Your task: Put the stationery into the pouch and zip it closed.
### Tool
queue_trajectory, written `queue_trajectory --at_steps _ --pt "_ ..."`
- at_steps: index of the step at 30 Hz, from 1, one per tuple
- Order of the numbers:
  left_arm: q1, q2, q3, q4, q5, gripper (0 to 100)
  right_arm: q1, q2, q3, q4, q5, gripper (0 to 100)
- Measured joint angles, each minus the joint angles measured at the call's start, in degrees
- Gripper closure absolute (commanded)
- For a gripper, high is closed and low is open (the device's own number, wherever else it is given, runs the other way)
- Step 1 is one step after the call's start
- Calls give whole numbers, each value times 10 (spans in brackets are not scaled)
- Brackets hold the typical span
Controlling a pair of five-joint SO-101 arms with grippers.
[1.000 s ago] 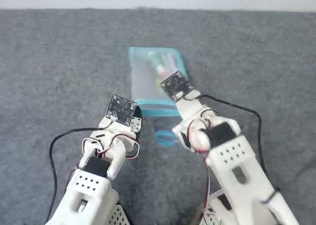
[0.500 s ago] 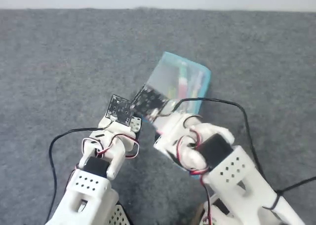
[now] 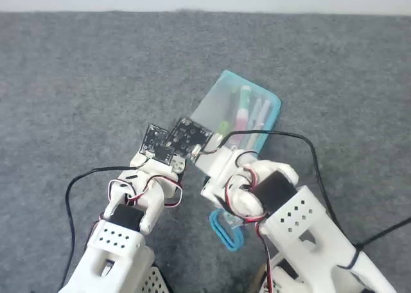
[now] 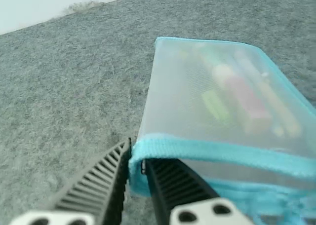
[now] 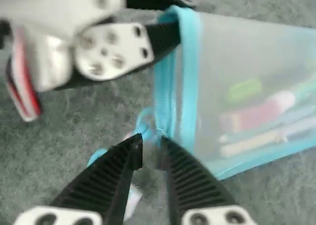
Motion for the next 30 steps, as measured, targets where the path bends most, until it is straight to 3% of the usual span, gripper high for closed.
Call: queue_trajectory --at_steps 5,11,22,30 --pt "0 0 0 0 0 988 4 0 0 -33 -3 970" --pt "0 0 0 0 0 988 7 0 49 -15 -4 859" --pt "-44 0 1 0 12 988 63 1 120 -47 -1 857" --pt "-45 0 1 0 12 988 128 1 164 -156 1 846"
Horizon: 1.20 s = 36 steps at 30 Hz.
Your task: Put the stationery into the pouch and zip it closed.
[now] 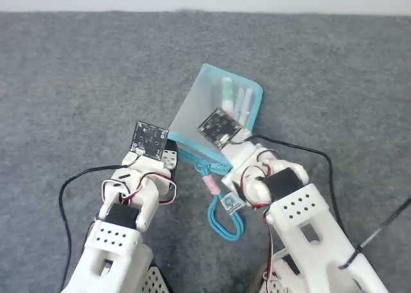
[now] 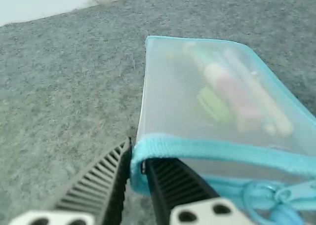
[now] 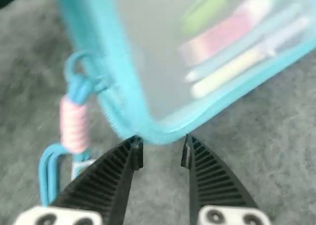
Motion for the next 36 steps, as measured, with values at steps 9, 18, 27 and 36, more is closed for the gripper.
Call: queue_trajectory --at_steps 9,18,27,36 --pt "0 0 0 0 0 988 5 0 20 -2 -42 786" --pt "-4 0 0 0 1 988 5 0 20 4 -165 783" --pt "-4 0 0 0 4 988 -61 0 44 5 -66 783" --pt "-9 0 -2 0 4 988 -59 1 83 -138 26 786"
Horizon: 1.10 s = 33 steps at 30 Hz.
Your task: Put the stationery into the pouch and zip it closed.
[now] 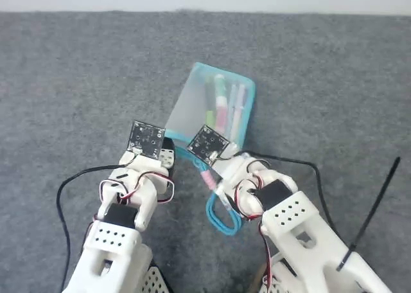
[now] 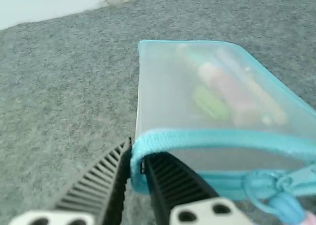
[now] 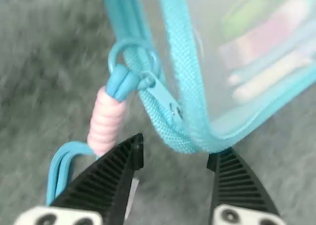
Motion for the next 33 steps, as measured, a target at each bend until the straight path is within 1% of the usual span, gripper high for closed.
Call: queue_trajectory --at_steps 4,6,9,11,16,23,28,31,33 --pt "-1 0 0 0 1 988 2 0 17 -76 0 800" --pt "-2 0 0 0 2 988 2 0 25 -102 12 847" --pt "-2 0 0 0 2 988 3 0 37 -116 51 903" --pt "-3 -1 0 0 2 988 11 0 47 -120 85 890" --pt "-1 -1 0 0 4 988 53 0 56 -124 150 805" --pt "1 -1 1 0 4 988 57 0 56 -124 168 804" --pt "2 -1 1 0 4 988 76 -2 56 -120 212 804" --pt "3 0 1 0 4 988 107 -40 56 -100 229 804" --pt "3 0 1 0 4 988 112 -73 55 -89 229 802"
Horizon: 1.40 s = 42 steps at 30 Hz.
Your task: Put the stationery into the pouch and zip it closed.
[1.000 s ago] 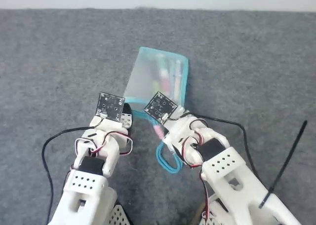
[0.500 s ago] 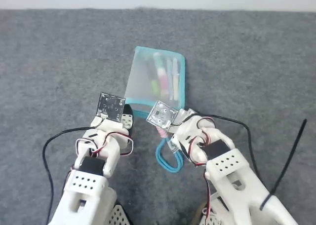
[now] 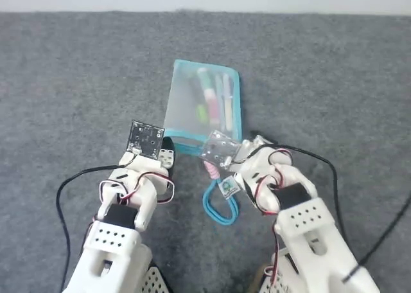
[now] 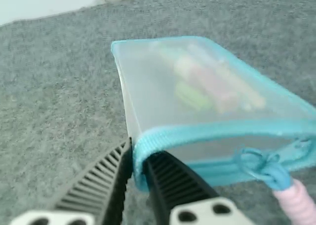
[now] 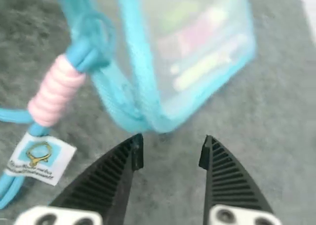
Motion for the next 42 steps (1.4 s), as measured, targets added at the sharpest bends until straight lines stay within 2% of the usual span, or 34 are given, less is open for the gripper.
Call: queue_trajectory --at_steps 6,12,20,27,36,42 --pt "16 0 0 0 0 988 -11 -69 3 44 1 802" --pt "17 0 0 0 0 988 -55 -76 25 84 38 804" --pt "17 0 0 0 0 988 -60 -76 30 86 53 801" --pt "17 0 0 0 0 988 -60 -74 31 69 53 804" --pt "17 0 0 0 0 988 -61 37 31 -31 53 805" --pt "17 0 0 0 0 988 -58 108 -5 -53 53 872"
